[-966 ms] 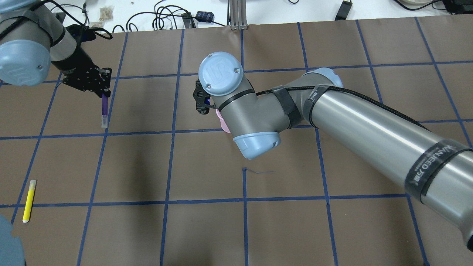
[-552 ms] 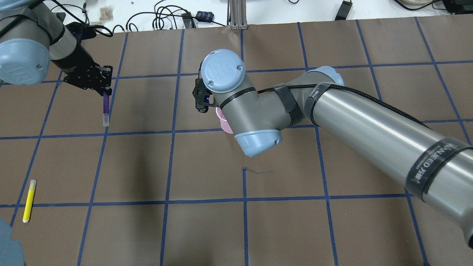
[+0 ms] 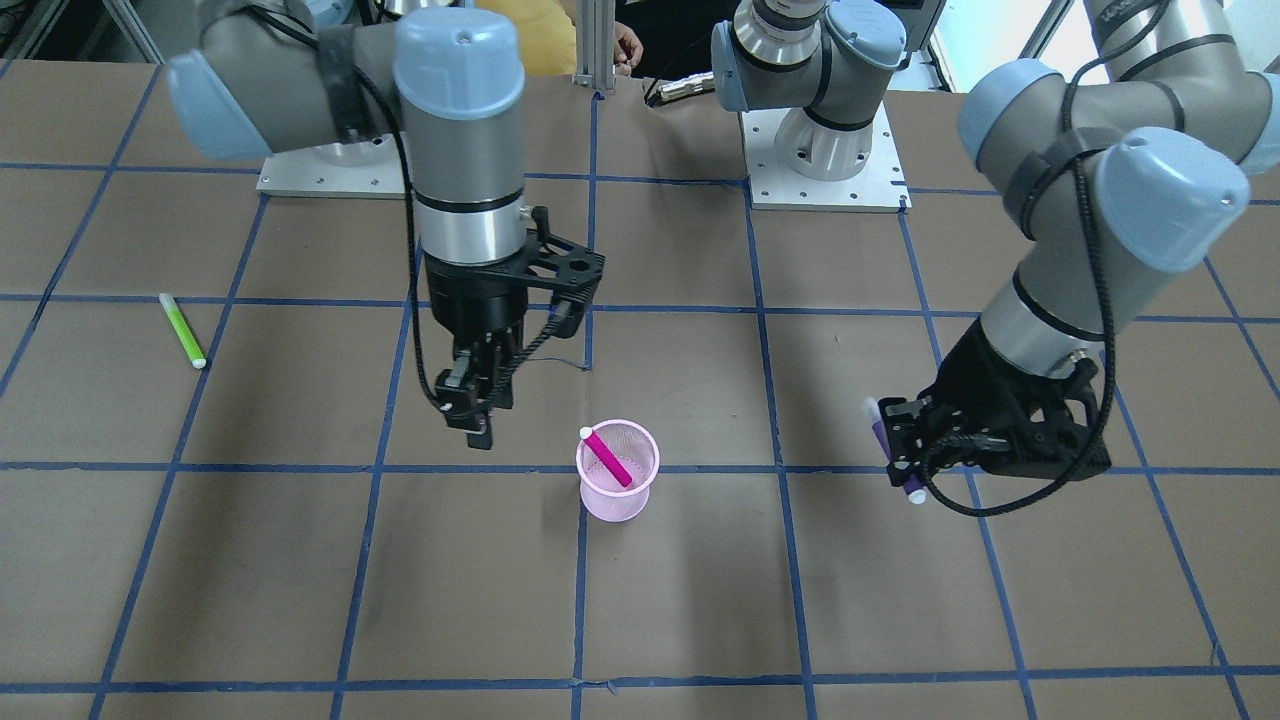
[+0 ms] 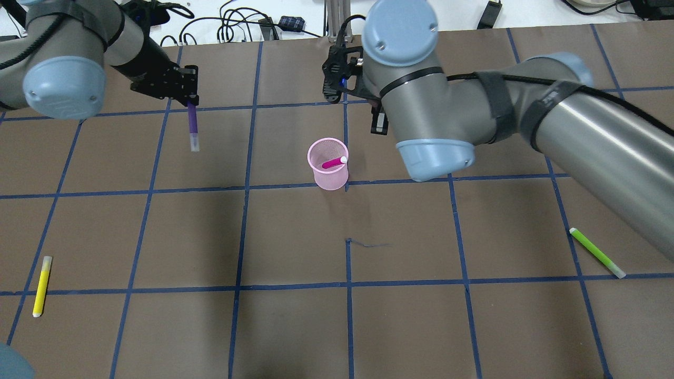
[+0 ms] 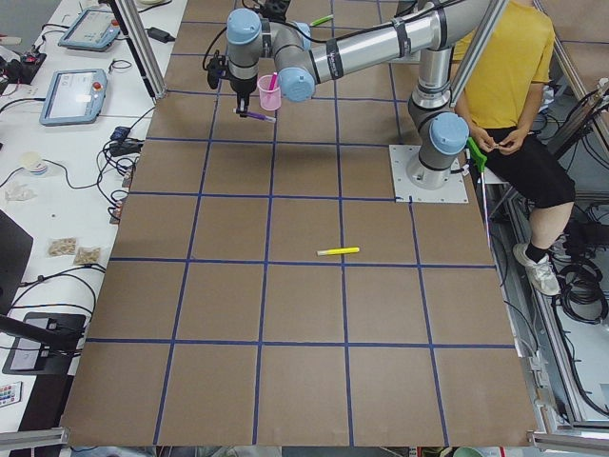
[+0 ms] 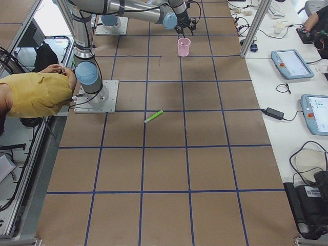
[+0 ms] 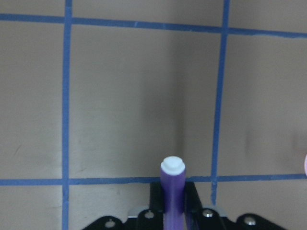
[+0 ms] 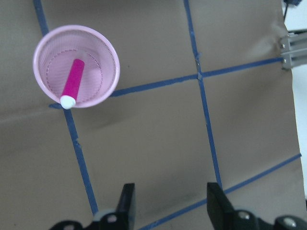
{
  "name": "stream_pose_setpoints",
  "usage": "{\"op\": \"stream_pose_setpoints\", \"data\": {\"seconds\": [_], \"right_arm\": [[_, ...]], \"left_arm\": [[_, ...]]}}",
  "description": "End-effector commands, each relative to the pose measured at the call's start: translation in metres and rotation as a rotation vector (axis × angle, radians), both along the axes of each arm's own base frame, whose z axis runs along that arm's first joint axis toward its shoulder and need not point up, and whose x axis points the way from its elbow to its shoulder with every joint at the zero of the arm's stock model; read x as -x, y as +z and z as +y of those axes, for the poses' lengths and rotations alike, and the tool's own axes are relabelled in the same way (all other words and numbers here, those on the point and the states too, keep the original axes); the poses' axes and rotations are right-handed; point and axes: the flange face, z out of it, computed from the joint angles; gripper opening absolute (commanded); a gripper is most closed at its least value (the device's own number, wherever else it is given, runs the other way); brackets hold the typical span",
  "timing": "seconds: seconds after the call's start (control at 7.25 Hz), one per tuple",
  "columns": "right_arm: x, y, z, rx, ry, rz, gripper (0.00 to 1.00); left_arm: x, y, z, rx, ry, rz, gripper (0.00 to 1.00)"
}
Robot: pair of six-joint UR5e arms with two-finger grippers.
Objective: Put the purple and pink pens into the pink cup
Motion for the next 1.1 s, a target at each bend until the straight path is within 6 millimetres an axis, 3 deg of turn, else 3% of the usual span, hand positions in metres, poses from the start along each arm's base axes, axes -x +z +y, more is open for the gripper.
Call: {"op": "stream_pose_setpoints", "data": {"seconds": [0.0,0.14,0.28,0.55,0.97], "right_arm": [[0.082,0.039,0.000,-0.033,-0.188,-0.035,0.60],[0.102,0.048,0.004,-0.056,-0.258,-0.045,0.60],[0.111,0.056,0.012,-0.066,-0.359,-0.086,0.60],[0.111,0.061,0.026,-0.106,-0.665,-0.187,0.61],[0.109,0.073,0.053,-0.218,-0.953,-0.261,0.62]], "left_arm": [[0.082,0.008,0.009,0.074,0.035,0.045,0.00],[0.110,0.006,0.015,0.132,0.005,0.058,0.00],[0.138,-0.008,0.031,0.222,-0.055,0.068,0.00],[0.163,-0.050,0.065,0.370,-0.118,0.087,0.00],[0.210,-0.054,0.092,0.457,-0.261,0.073,0.00]]}}
